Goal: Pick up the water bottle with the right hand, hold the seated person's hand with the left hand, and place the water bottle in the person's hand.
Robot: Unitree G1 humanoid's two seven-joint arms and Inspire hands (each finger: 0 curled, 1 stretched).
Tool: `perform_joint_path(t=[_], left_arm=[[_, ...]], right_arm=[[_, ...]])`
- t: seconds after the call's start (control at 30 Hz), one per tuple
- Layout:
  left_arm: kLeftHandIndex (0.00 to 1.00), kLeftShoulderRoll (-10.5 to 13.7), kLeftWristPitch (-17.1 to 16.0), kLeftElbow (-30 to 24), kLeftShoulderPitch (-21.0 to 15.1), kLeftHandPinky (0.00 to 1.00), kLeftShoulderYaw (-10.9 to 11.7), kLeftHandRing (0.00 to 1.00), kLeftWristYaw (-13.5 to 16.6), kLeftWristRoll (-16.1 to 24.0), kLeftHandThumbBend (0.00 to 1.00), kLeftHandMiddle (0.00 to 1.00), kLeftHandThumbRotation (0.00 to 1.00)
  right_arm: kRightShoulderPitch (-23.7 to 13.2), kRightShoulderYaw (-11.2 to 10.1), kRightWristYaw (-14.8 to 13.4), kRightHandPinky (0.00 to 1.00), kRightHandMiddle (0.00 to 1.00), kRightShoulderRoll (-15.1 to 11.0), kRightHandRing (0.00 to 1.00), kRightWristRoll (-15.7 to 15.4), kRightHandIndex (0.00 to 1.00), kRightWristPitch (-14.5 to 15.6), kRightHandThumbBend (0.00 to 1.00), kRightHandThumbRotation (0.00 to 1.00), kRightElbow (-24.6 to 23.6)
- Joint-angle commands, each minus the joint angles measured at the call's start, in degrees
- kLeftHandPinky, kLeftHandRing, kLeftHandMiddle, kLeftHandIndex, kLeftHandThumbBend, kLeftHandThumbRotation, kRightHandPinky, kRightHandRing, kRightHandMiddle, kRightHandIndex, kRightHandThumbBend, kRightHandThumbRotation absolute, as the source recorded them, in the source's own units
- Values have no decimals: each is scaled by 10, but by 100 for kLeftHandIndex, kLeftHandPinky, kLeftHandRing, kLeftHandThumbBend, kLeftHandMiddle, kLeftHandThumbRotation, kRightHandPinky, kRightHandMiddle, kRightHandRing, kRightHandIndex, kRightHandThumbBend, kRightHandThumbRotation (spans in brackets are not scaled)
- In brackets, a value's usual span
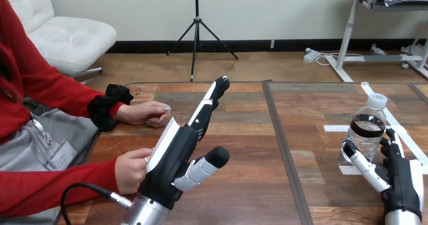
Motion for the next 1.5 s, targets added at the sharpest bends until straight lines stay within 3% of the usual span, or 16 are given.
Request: perform_joint_path(t=[0.0,0.6,1.17,1.47], left_arm=[[100,-3,-1,-29,-16,100,3,100,2,-5,100,100,100],[100,-3,0,-35,-11,100,5,100,4,-5,100,100,100],[100,-3,4,-40,-4,100,2,100,-4,-18,100,100,100],[100,1,-7,-36,0,100,6,100,1,-6,100,100,100]], right_arm=[[-51,1,8,96,94,-12,96,6,99,13,100,59,7],[-68,5,15,95,95,-18,96,6,99,51,100,58,26],[-79,20,4,90,95,-31,95,-15,99,66,100,60,35],[-86,18,14,91,94,-36,95,-11,98,73,100,60,40]])
